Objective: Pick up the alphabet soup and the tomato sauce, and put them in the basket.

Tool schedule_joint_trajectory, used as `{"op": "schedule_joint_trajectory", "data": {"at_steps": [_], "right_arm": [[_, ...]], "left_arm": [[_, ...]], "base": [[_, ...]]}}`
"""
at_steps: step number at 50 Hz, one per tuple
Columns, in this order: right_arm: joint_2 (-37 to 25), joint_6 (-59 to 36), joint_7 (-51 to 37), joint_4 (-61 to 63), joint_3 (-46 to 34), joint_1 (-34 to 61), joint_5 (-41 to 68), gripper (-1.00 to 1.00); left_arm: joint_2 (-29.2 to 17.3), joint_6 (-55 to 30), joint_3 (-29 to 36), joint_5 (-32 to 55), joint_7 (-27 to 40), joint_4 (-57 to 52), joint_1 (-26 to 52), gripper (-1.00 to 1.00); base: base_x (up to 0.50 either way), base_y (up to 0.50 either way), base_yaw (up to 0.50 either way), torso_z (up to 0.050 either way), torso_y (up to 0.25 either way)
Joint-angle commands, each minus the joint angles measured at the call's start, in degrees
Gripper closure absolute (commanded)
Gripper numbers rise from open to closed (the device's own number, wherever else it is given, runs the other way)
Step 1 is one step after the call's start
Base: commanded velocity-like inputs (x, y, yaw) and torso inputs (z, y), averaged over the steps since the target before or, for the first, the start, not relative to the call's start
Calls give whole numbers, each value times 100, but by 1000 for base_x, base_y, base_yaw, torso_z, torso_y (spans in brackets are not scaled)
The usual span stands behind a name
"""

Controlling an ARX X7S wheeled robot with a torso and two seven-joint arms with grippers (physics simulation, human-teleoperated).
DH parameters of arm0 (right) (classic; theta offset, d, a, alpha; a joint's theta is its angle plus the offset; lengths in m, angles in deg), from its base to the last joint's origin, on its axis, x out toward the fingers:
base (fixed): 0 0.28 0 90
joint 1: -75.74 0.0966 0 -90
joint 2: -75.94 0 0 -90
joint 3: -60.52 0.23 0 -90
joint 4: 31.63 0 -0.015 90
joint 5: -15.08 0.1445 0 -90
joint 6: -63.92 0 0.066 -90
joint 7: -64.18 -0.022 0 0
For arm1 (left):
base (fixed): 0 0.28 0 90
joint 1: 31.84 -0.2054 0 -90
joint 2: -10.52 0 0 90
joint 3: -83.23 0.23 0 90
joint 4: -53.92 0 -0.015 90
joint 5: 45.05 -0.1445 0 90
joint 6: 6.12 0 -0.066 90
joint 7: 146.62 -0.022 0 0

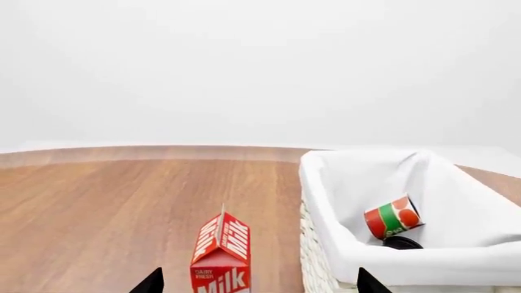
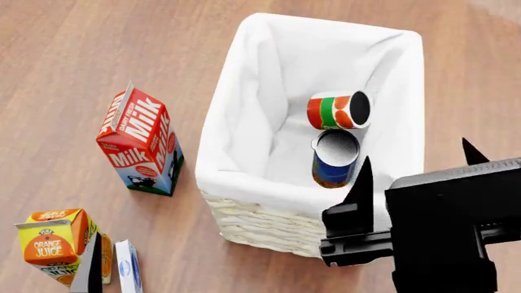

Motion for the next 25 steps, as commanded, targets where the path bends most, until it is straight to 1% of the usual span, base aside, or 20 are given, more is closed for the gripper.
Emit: {"op": "schedule_joint_trajectory", "data": {"at_steps": [1, 14, 22, 25], "right_arm": [[-140, 1122, -86, 337, 185, -1353, -765, -100], [33, 2145, 38, 200, -153, -2428, -1677, -100], [143, 2778, 30, 77, -107, -2975, -1936, -100], [168, 2883, 10, 72, -106, -3077, -1990, -100]], "left_arm": [[-21, -61, -6, 28, 61, -77, 19, -100], [-71, -13, -27, 16, 73, -89, 1, -100], [-75, -28, -25, 15, 83, -105, 8, -100], [-63, -30, -18, 9, 76, -96, 7, -100]], "base": [[0, 0, 0, 0, 0], [0, 0, 0, 0, 0], [0, 0, 0, 0, 0], [0, 0, 0, 0, 0]]}}
